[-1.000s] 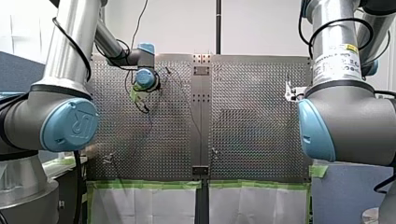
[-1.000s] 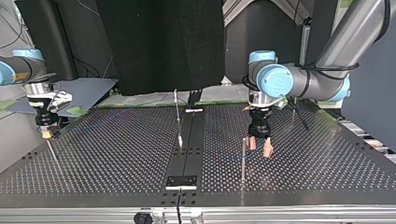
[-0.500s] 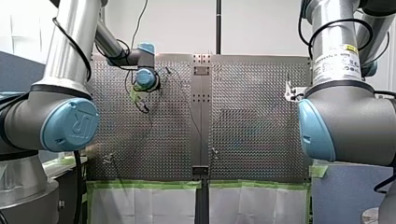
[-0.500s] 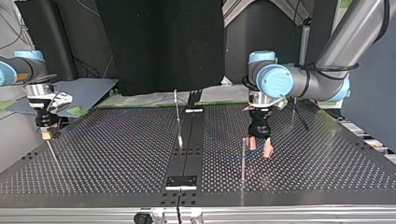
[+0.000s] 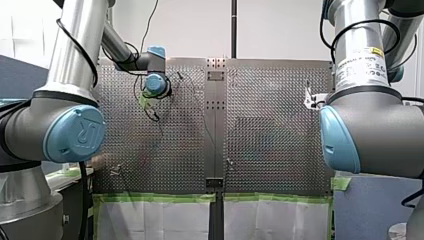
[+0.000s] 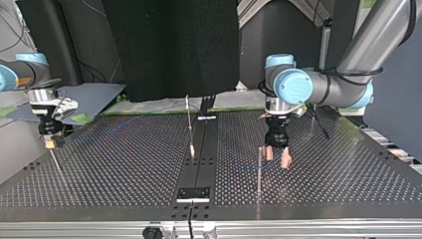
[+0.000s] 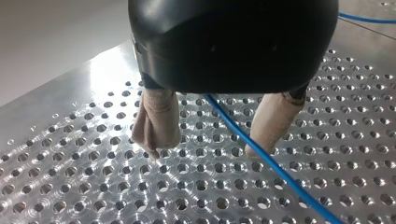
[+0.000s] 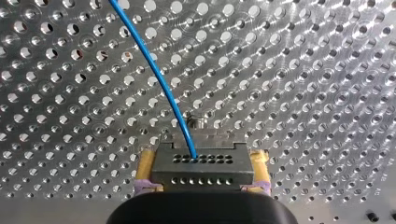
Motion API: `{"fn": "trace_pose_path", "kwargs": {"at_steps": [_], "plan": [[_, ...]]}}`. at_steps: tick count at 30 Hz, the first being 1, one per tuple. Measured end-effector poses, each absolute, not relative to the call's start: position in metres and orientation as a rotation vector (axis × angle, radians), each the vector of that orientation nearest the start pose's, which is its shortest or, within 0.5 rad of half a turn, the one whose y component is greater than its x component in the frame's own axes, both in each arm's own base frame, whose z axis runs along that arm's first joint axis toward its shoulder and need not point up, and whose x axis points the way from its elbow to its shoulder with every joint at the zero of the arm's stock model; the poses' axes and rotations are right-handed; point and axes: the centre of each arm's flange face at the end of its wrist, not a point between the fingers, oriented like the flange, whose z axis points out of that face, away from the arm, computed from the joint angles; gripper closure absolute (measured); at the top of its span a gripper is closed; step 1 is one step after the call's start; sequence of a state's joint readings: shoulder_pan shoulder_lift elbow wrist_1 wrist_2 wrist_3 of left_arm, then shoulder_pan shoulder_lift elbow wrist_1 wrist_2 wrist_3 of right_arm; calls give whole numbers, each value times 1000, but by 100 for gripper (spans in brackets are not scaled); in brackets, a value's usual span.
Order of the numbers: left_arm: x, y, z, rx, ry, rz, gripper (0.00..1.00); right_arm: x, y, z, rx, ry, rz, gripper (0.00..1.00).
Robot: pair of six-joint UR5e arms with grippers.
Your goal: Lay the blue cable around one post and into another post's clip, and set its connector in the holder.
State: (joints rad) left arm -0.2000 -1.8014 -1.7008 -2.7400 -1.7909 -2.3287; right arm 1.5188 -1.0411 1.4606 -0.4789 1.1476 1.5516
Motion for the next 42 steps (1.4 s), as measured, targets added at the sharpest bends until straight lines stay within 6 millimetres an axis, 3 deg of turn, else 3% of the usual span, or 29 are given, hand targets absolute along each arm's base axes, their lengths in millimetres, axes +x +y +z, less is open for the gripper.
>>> {"fn": "trace_pose_path", "kwargs": {"at_steps": [6, 7, 9, 10, 12, 14, 15, 17, 18, 20, 21, 23, 28, 29, 42], "plan": [[532, -222, 342, -598, 1441, -592, 2, 139, -678, 275, 1442, -942, 1478, 87], [532, -222, 342, -598, 1441, -592, 2, 139, -678, 275, 1441, -943, 1477, 79], [532, -222, 342, -598, 1441, -592, 2, 139, -678, 275, 1438, -945, 1474, 79], [532, -222, 342, -598, 1440, -592, 2, 139, -678, 275, 1437, -946, 1473, 70], [532, -222, 342, -598, 1440, -593, 2, 139, -678, 275, 1433, -948, 1469, 66], [532, -221, 342, -598, 1440, -593, 2, 138, -679, 275, 1429, -950, 1466, 54], [532, -221, 342, -598, 1440, -593, 2, 137, -679, 275, 1427, -951, 1464, 54], [532, -221, 342, -598, 1440, -593, 2, 137, -679, 275, 1422, -952, 1462, 40], [532, -221, 342, -598, 1440, -593, 2, 137, -679, 275, 1420, -952, 1461, 40], [533, -221, 342, -598, 1440, -592, 2, 137, -680, 275, 1417, -952, 1460, 25], [533, -220, 342, -599, 1439, -592, 2, 137, -680, 275, 1415, -951, 1460, 25], [533, -220, 342, -599, 1439, -592, 2, 136, -680, 275, 1412, -950, 1460, 14], [533, -219, 342, -599, 1439, -591, 2, 137, -681, 276, 1407, -945, 1463, 14], [533, -219, 342, -599, 1439, -591, 2, 137, -681, 276, 1407, -945, 1464, 5], [533, -219, 342, -599, 1439, -591, 2, 149, -678, 277, 1421, -923, 1481, 0]]}}
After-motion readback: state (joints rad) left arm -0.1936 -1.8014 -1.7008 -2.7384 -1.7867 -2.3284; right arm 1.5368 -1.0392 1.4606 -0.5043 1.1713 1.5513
